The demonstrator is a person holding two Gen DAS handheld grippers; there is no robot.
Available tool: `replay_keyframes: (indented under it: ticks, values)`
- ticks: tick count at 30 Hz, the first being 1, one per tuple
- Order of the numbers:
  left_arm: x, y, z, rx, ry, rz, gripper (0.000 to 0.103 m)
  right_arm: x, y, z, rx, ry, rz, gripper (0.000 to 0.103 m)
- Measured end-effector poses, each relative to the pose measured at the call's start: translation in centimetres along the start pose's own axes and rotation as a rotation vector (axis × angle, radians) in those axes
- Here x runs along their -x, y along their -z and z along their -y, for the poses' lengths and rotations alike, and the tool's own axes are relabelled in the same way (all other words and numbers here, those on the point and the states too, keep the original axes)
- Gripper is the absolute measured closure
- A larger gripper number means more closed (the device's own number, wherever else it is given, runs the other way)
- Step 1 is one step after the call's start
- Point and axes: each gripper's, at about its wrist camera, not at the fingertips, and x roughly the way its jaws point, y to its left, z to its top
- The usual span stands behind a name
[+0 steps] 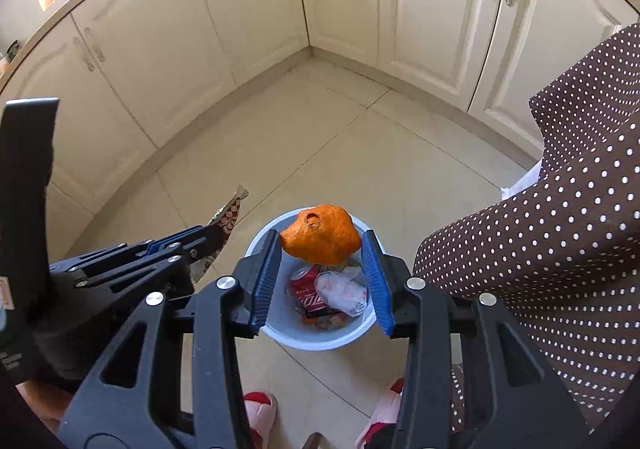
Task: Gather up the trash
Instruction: 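Open the left tool to drop the wrapper while the right releases the orange, then move both open tools back to the table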
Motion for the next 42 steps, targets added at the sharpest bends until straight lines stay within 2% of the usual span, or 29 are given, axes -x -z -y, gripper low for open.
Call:
replay_keyframes:
  ticks: [4, 9, 10, 42]
  values:
    - [0.0, 0.2, -0.1, -0.009, -0.010, 0.003, 0.088, -0.6, -0.1, 0.0, -0.011, 0.009, 0.009, 0.062]
    - [0.3, -0.1, -0.5, -0.003, -0.036, 0.020, 0.067, -1.1, -0.3, -0.2, -0.018, 0.013, 0.013, 0.062]
    - [0.4, -0.1, -0.6, 0.002, -0.032, 0.021, 0.066, -1.1, -0.3, -0.1, -0.023, 0.013, 0.015, 0.062]
    - [2.2, -0.7, -2.5, 0.042, -0.056, 0.069, 0.058, -1.3, -1.1, -0.2, -0.015, 0.010, 0.037, 0.059]
